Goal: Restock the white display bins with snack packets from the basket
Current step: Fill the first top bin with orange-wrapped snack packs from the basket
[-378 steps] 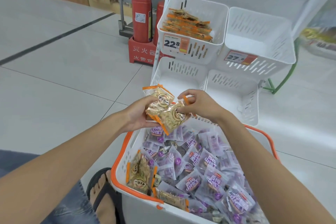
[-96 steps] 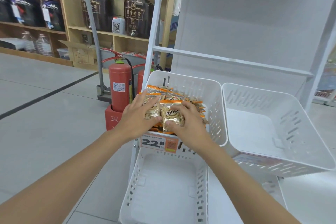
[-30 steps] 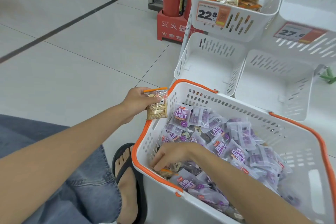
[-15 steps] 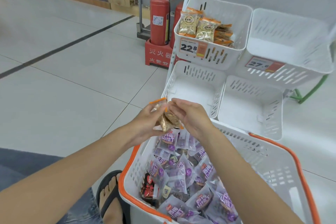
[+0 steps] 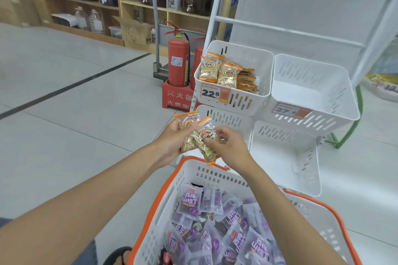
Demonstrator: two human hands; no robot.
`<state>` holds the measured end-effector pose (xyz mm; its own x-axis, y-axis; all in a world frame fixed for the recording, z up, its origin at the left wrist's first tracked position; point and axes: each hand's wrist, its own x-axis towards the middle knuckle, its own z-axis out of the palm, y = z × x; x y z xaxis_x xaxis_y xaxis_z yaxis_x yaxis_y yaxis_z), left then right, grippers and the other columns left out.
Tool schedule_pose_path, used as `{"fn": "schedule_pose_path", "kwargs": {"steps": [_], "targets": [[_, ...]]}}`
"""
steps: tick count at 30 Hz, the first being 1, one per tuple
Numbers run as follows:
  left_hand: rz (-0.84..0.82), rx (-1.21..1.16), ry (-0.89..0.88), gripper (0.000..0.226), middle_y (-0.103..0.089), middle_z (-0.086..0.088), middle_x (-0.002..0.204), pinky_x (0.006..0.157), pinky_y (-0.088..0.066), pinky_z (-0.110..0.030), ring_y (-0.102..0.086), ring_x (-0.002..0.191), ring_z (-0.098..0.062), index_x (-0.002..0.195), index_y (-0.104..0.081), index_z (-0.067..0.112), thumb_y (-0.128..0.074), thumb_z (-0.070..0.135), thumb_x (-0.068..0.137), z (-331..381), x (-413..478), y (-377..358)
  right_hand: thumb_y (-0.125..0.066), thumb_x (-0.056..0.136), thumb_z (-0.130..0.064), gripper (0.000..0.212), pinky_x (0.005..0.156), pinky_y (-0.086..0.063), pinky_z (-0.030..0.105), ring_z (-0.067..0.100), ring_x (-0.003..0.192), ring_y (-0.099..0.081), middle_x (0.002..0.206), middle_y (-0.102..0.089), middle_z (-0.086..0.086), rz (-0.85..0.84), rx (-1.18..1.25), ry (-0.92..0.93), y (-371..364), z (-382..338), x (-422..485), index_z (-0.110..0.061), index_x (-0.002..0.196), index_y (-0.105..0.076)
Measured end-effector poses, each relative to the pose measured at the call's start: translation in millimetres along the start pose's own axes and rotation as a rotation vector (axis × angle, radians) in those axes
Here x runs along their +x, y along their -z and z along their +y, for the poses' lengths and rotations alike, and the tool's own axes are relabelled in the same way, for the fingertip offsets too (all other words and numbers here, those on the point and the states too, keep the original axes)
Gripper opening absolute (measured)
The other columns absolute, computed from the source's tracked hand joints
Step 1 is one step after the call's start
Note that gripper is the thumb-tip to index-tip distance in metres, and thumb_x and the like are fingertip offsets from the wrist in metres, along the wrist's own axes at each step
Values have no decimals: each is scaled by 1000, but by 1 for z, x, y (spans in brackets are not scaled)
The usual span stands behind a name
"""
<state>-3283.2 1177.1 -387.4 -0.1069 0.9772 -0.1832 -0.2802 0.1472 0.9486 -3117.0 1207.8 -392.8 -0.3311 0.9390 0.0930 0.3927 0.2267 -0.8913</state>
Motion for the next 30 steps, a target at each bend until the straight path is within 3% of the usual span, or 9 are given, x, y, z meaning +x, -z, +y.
{"fn": "schedule_pose_path", "kwargs": {"steps": [4, 9, 12, 15, 18, 22, 24, 27, 30], "targets": [[-36, -13, -3, 16, -71, -7, 102, 74, -56, -35, -68, 83, -19, 114, -57, 19, -47, 23, 101, 35, 29, -32, -61, 78, -62, 54, 84, -55, 52, 26, 97, -66, 110, -65, 6, 113, 102, -50, 13, -15, 28, -22, 113, -49], [-28, 271, -117, 79, -59, -8, 133, 103, -43, -47, -56, 120, -28, 134, -52, 15, -55, 62, 70, 72, 106, -49, -57, 96, -33, 12, 82, -51, 40, 18, 87, -63, 96, -65, 1, 146, 192, -15, 39, -33, 87, -22, 97, -55], [41, 313, -267, 43, -63, -13, 100, 82, -48, -39, -59, 89, -27, 116, -64, 4, -61, 40, 94, 109, 132, -55, -64, 89, -42, 25, 82, -53, 44, 22, 89, -65, 98, -66, 4, 252, 165, 4, 57, -44, 130, -20, 98, -56], [57, 169, -310, 24, -70, -15, 99, 81, -59, -39, -68, 90, -30, 97, -70, 2, -64, 25, 95, 132, 175, -53, -63, 88, -44, 37, 89, -51, 44, 23, 101, -64, 111, -66, 4, 310, 113, 36, 71, -53, 166, -17, 111, -57], [160, 296, -411, 16, -71, -10, 82, 59, -53, -20, -65, 69, -10, 86, -73, 7, -65, 19, 93, 140, 211, -50, -64, 89, -44, 29, 73, -48, 34, 15, 80, -61, 88, -66, -2, 330, 47, 17, 80, -47, 198, -16, 88, -59], [200, 640, -542, 13, -70, 4, 82, 75, -48, -30, -64, 85, -15, 84, -71, 19, -65, 26, 93, 123, 249, -35, -68, 88, -36, 31, 57, -31, 27, 12, 59, -41, 64, -47, -3, 494, 11, 9, 86, -30, 225, -12, 73, -57], [289, 804, -597, 17, -70, 5, 103, 91, -48, -43, -59, 105, -23, 106, -68, 26, -64, 35, 92, 111, 257, -28, -71, 86, -29, 35, 57, -29, 31, 16, 58, -35, 61, -40, 1, 497, -16, 40, 85, -22, 232, -10, 67, -49], [354, 963, -692, 52, -44, 3, 146, 109, -33, -49, -35, 133, -25, 140, -46, 31, -61, 43, 92, 96, 247, -20, -76, 82, -22, 30, 67, -41, 32, 18, 68, -45, 76, -46, 4, 409, -73, -3, 83, -14, 233, -1, 96, -59], [222, 1249, -683, 54, -18, 7, 162, 115, -17, -48, -14, 146, -19, 145, -39, 41, -54, 50, 94, 81, 242, -8, -72, 84, -23, 77, 93, -48, 35, 21, 104, -55, 120, -49, 0, 345, -217, 39, 83, -11, 227, -20, 148, -30]]}}
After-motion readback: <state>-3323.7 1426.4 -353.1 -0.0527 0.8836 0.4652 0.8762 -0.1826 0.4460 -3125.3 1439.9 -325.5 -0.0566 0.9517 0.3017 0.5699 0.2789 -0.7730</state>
